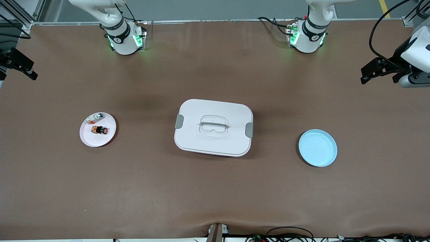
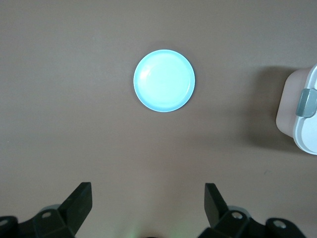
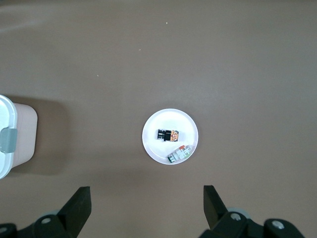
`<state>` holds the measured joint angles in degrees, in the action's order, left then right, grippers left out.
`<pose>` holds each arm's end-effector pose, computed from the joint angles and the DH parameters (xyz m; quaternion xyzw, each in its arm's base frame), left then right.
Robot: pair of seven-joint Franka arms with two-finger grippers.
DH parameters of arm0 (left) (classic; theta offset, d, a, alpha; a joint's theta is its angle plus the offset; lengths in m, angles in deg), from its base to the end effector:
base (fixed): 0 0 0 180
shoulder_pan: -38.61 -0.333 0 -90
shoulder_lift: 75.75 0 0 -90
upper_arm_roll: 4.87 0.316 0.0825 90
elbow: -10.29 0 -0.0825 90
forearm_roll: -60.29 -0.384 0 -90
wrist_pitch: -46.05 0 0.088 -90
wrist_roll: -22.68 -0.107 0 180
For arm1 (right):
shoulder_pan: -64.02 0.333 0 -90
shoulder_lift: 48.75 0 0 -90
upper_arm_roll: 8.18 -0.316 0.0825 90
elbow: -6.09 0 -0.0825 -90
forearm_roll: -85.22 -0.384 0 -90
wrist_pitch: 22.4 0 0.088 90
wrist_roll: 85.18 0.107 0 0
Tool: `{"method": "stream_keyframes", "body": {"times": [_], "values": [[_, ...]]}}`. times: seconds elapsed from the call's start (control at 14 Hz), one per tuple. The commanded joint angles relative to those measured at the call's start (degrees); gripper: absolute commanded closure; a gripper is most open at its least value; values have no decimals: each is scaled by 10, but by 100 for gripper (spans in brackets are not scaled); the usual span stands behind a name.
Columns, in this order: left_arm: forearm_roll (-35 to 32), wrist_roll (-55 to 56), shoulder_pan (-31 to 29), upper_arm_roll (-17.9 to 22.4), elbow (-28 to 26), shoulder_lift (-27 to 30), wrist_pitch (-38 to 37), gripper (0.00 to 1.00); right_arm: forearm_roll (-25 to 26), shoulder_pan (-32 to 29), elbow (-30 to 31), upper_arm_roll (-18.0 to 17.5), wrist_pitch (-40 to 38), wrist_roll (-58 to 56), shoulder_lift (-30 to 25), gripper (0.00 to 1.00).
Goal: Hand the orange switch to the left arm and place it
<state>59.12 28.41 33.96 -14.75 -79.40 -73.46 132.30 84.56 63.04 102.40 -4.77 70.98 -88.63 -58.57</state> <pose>0.5335 -0.0486 0.6428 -0.9998 -0.0050 0.0090 0.0145 0.5043 -0.0405 0.6685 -0.9981 0.0081 -0.0605 0.0067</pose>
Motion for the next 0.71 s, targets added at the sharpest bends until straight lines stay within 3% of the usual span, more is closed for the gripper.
{"method": "stream_keyframes", "body": {"times": [0.0,0.64], "values": [[-8,5,-5,-5,11,1,-10,0,7,-5,-17,-4,-10,8,9,0],[-9,16,-9,2,32,-2,-10,0,10,-8,-17,-2,-19,8,11,0]]}}
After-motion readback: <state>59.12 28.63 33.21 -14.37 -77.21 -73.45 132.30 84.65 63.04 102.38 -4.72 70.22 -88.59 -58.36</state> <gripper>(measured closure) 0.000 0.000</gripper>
